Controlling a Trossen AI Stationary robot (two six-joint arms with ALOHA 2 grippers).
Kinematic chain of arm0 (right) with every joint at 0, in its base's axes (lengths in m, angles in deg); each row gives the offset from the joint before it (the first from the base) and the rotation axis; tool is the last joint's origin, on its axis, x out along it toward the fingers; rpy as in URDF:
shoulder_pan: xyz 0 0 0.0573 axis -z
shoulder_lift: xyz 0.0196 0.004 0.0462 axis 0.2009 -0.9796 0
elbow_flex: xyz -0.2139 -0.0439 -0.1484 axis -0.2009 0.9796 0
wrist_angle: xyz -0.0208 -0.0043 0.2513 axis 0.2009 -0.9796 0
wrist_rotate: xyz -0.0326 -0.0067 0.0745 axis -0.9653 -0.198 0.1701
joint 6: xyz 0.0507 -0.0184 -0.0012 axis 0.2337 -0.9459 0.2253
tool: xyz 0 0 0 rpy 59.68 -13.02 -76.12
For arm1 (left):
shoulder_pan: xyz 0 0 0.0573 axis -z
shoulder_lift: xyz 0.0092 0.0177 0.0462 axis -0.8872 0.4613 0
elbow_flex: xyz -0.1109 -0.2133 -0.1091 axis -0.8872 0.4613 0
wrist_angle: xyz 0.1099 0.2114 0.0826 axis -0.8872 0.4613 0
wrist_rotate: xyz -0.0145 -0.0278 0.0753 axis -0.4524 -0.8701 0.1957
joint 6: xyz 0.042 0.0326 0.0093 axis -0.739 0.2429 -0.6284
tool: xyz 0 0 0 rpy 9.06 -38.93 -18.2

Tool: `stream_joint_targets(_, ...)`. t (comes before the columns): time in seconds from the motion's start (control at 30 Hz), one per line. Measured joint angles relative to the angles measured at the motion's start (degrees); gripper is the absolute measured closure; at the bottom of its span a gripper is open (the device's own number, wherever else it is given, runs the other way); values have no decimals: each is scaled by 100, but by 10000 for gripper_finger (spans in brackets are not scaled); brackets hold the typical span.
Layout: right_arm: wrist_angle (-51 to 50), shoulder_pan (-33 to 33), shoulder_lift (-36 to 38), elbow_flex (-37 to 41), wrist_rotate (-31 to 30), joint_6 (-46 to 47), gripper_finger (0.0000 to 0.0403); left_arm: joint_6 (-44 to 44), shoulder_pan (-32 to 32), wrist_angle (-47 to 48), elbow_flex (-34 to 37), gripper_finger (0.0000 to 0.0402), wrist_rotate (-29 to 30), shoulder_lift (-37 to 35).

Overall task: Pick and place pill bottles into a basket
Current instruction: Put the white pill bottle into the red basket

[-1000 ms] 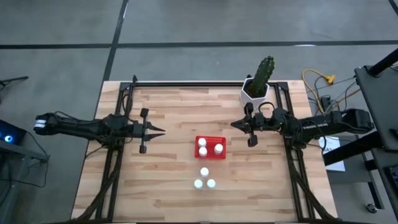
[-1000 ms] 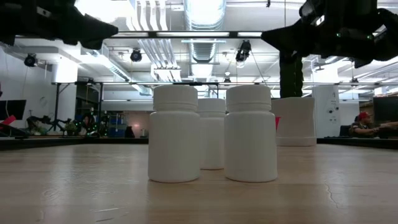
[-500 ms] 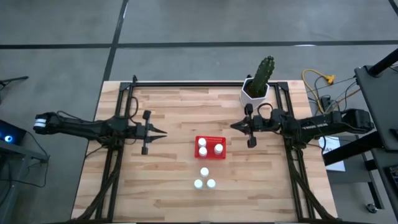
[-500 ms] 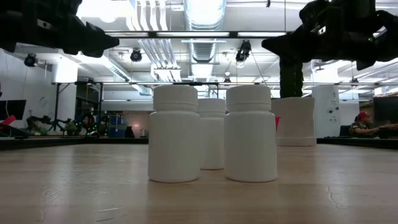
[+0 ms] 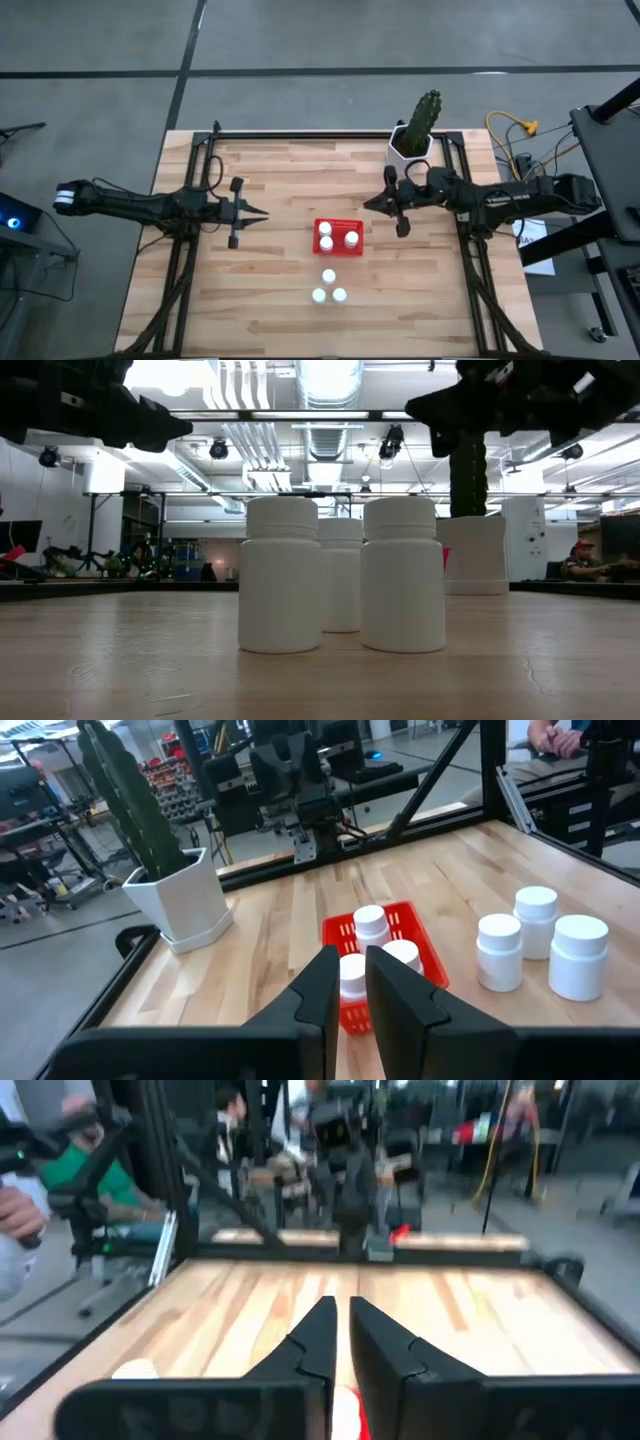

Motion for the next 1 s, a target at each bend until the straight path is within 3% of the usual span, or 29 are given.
stream_joint_targets(0.2, -1919, -27, 0, -818, -30, 77, 329, -9, 0, 84, 1, 366, 33, 0)
stream_joint_targets(0.43, -3144, -202, 0, -1477, -201, 168, 243, 8, 0, 103, 5, 366, 178, -15)
stream_joint_targets(0.73, -3266, -225, -4, -1642, 2, 1192, 166, 12, 0, 101, 5, 366, 310, -12)
stream_joint_targets(1.0, -3152, -226, -46, -1732, -7, 676, 152, 22, 0, 101, 5, 366, 310, -15)
